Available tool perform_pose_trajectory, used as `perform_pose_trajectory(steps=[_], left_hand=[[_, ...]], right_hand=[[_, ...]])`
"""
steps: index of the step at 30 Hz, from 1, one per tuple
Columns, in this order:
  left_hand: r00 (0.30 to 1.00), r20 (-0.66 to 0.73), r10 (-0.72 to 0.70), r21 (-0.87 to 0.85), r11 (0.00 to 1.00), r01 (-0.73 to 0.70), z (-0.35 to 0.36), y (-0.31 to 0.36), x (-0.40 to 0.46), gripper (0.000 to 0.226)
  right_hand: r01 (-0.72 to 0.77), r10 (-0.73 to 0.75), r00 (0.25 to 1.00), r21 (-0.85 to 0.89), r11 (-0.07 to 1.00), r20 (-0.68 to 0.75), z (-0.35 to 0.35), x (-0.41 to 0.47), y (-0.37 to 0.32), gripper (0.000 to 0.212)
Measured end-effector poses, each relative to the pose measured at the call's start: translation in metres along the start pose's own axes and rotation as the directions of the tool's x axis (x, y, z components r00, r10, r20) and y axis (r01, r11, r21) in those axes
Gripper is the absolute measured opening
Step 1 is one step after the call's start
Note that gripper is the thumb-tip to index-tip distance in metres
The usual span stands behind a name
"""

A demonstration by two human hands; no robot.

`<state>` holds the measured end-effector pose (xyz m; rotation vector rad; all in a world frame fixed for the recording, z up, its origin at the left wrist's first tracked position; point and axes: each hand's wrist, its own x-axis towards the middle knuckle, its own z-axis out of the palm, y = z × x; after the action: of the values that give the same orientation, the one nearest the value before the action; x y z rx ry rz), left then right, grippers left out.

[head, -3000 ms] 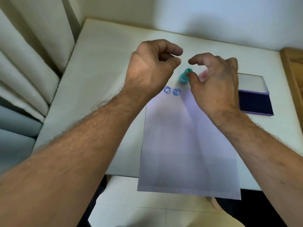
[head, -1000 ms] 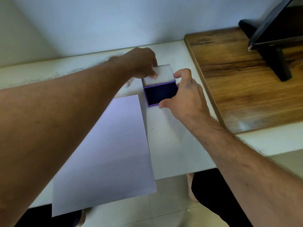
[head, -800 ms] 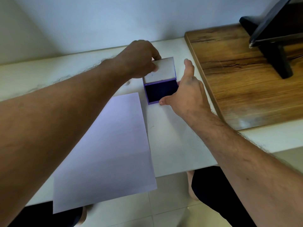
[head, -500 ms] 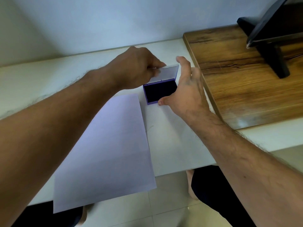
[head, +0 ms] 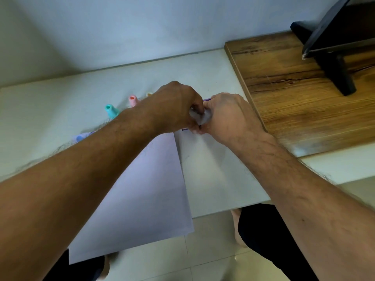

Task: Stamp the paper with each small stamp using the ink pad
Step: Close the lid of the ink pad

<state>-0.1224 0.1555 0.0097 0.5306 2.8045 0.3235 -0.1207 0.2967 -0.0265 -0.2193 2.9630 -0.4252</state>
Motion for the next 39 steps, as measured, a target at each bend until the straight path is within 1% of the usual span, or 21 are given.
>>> perform_pose_trajectory(steps=[2,4,5,8,9,11,12,13,15,17,21,24,27,29,34,39], left_hand=[[1.0,-0.023,-0.013,0.049,0.999,0.014,0.001,0.0,0.004,0.053],[0.995,-0.014,-0.101,0.046,0.994,0.101,0.003,0.0,0.006,0.079],[0.991,0.003,-0.137,0.037,0.99,0.137,0.003,-0.001,0.007,0.083],[0.986,0.036,-0.16,0.018,0.987,0.16,0.001,-0.003,0.008,0.068],[0.987,0.036,-0.158,0.013,0.987,0.158,0.0,-0.003,0.008,0.066],[0.988,0.03,-0.151,-0.001,0.988,0.151,-0.002,-0.003,0.008,0.067],[0.989,0.031,-0.147,-0.009,0.989,0.147,-0.002,-0.003,0.008,0.067],[0.989,0.034,-0.145,-0.015,0.989,0.146,-0.003,-0.003,0.008,0.067],[0.99,0.037,-0.135,-0.01,0.991,0.136,-0.003,-0.002,0.008,0.064],[0.991,0.038,-0.126,0.006,0.992,0.126,-0.003,-0.003,0.009,0.06],[0.994,0.036,-0.106,0.076,0.992,0.103,-0.003,-0.001,0.01,0.059],[0.991,0.062,-0.114,0.07,0.991,0.11,-0.006,0.0,0.01,0.057],[0.992,0.063,-0.112,0.07,0.992,0.108,-0.009,-0.002,0.011,0.048],[0.991,0.043,-0.129,0.06,0.99,0.127,-0.009,-0.001,0.012,0.048],[0.978,0.002,-0.209,-0.039,0.977,0.208,-0.008,0.001,0.016,0.051],[0.969,-0.003,-0.246,-0.072,0.967,0.245,-0.009,0.0,0.021,0.05]], right_hand=[[-0.008,0.011,0.999,-0.061,0.998,0.051,0.0,0.002,-0.004,0.049],[-0.004,0.013,0.996,-0.094,0.996,0.087,-0.001,0.002,-0.005,0.055],[0.003,0.004,0.997,-0.085,0.996,0.081,-0.003,-0.001,-0.004,0.055],[0.017,-0.015,0.999,-0.051,0.999,0.038,-0.01,-0.009,-0.003,0.049],[0.023,-0.022,1.0,-0.059,0.998,0.022,-0.011,-0.011,-0.003,0.045],[0.044,-0.044,0.999,-0.061,0.997,-0.001,-0.014,-0.009,-0.005,0.029],[0.034,-0.034,0.999,-0.054,0.998,0.005,-0.017,-0.007,-0.006,0.026],[0.003,-0.001,0.999,-0.055,0.998,0.037,-0.02,-0.005,-0.007,0.026],[-0.067,0.076,0.99,-0.077,0.995,0.117,-0.024,-0.003,-0.008,0.038],[-0.082,0.09,0.987,-0.059,0.995,0.134,-0.024,0.001,-0.01,0.042],[-0.146,0.148,0.975,-0.025,0.989,0.168,-0.029,0.001,-0.014,0.042],[-0.102,0.101,0.99,0.008,0.995,0.099,-0.031,-0.007,-0.011,0.037],[-0.099,0.101,0.989,-0.021,0.995,0.11,-0.03,-0.007,-0.011,0.037],[-0.127,0.128,0.985,-0.015,0.992,0.115,-0.029,-0.005,-0.011,0.038],[-0.072,0.072,0.997,-0.026,0.997,-0.014,-0.023,-0.01,-0.007,0.035],[-0.083,0.084,0.997,-0.03,0.996,0.0,-0.025,-0.003,-0.008,0.035]])
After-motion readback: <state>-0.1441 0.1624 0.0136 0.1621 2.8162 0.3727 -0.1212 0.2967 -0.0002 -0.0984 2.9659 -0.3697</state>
